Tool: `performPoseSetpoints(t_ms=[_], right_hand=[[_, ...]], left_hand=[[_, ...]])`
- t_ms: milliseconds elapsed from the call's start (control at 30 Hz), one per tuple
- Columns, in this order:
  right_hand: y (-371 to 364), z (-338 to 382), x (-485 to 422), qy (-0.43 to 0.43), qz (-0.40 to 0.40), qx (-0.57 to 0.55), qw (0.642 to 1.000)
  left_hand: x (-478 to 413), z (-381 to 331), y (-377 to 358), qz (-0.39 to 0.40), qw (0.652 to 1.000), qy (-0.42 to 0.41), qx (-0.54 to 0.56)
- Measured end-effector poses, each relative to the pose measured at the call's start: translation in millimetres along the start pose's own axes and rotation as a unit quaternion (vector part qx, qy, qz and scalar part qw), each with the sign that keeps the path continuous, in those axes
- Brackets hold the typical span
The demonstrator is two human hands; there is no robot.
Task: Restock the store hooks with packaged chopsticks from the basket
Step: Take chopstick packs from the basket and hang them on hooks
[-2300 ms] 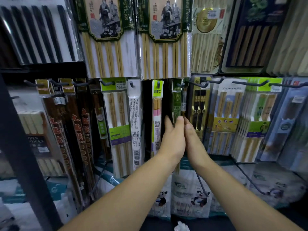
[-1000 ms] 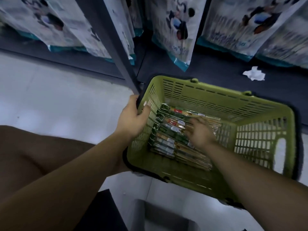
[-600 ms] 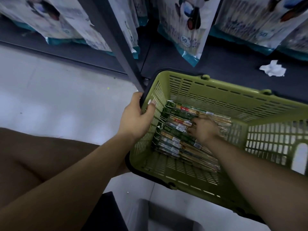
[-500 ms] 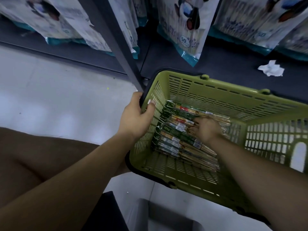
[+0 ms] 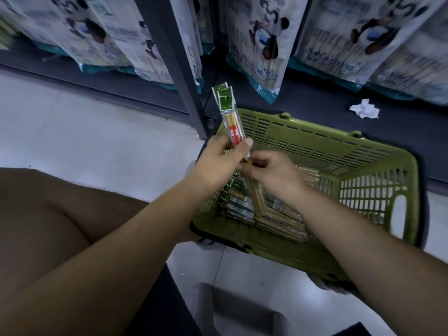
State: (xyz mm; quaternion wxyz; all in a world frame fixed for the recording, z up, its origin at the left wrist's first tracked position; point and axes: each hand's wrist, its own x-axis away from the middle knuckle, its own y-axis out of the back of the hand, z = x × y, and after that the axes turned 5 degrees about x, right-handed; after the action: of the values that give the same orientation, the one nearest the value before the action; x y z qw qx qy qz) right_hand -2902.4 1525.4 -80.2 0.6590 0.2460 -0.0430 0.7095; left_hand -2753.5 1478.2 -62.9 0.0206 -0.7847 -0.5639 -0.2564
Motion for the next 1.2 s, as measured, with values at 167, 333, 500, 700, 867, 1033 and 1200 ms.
performPoseSetpoints(t_ms=[167,333,500,700,867,1033,1200], right_hand=[[-2,3,4,-0.028,0.021,-0.001,0.999],[11,-79,0,-0.094,0.005,0.149,0.984],[-6,-162,14,-0.152,0.191,0.33,0.912],[-21,-177,10,-0.135,0.198,0.391,0.889],[-22,-180,10,-0.112,0.202,0.426,0.875],[-24,-180,7,-0.085,0.162,0.465,0.866],[-23,-180,11,-0.097,0.15,0.457,0.871]], left_hand=[[8,-6,4,-0.019,0.974,0.06,0.218],[-2,-12,39,-0.067,0.947,0.063,0.309],[-1,-2,31,-0.057,0.962,0.078,0.256],[0,8,24,-0.02,0.985,0.039,0.169],[-3,9,21,-0.031,0.983,0.04,0.175],[-6,10,21,-0.033,0.982,0.038,0.181],[-7,12,21,-0.032,0.981,0.038,0.186]])
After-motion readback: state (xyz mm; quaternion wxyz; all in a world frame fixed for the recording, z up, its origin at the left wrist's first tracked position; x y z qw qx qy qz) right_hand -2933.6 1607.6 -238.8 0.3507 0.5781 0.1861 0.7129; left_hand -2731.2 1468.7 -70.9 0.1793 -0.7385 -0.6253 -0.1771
